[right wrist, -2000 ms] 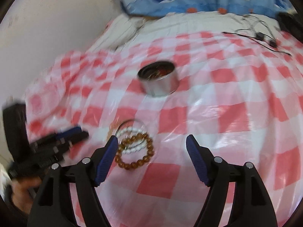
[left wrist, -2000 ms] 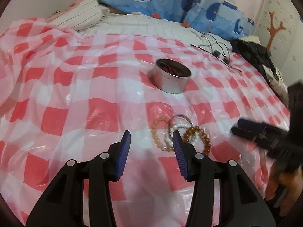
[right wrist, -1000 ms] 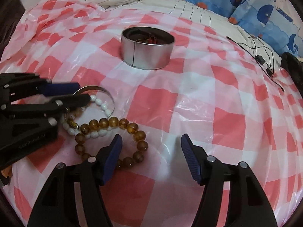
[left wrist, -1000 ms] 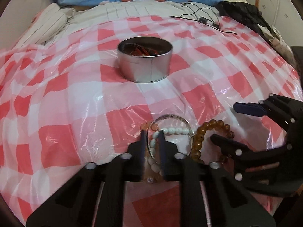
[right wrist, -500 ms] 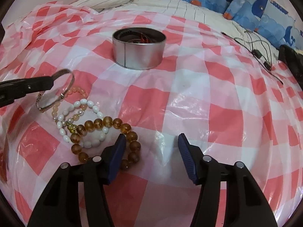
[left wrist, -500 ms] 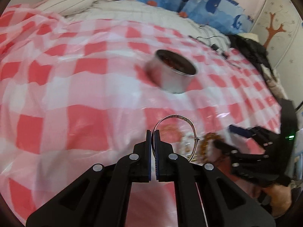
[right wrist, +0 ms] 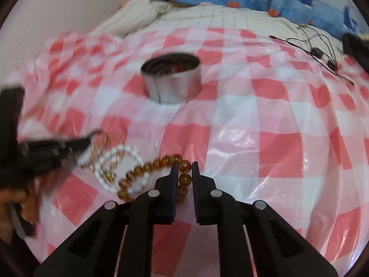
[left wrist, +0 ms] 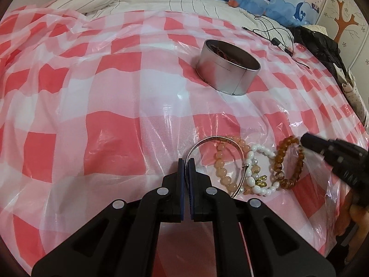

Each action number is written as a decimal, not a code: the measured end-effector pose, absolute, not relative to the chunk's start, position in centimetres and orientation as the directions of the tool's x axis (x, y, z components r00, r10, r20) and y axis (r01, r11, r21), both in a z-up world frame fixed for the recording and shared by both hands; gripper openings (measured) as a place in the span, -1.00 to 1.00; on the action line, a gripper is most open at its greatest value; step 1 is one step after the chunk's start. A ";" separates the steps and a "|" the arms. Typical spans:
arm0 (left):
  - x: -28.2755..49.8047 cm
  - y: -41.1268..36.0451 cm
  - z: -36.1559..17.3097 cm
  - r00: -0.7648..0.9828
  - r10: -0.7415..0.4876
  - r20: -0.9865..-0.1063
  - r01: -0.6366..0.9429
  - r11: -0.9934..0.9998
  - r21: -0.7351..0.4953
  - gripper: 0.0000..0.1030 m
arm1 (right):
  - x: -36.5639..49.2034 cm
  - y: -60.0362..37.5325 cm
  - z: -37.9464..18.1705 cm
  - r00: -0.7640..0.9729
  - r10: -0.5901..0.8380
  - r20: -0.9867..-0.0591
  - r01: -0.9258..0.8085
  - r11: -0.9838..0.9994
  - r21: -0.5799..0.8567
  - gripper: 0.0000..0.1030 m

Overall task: Organize jewelry
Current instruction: 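Close the right tool on the amber bead bracelet while the left tool holds the silver bangle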

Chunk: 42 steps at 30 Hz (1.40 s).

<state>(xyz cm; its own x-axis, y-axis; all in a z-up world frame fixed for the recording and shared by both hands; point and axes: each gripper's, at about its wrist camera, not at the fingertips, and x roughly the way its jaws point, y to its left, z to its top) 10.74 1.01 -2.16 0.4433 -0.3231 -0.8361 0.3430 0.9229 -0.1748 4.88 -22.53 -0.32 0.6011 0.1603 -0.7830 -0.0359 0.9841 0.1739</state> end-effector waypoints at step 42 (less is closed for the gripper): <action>10.1 0.1 -2.1 0.473 -0.289 -0.832 0.369 0.923 -0.111 -0.84 | 5.8 -24.0 -1.0 0.587 0.158 -0.794 0.052 0.971 0.232 -0.74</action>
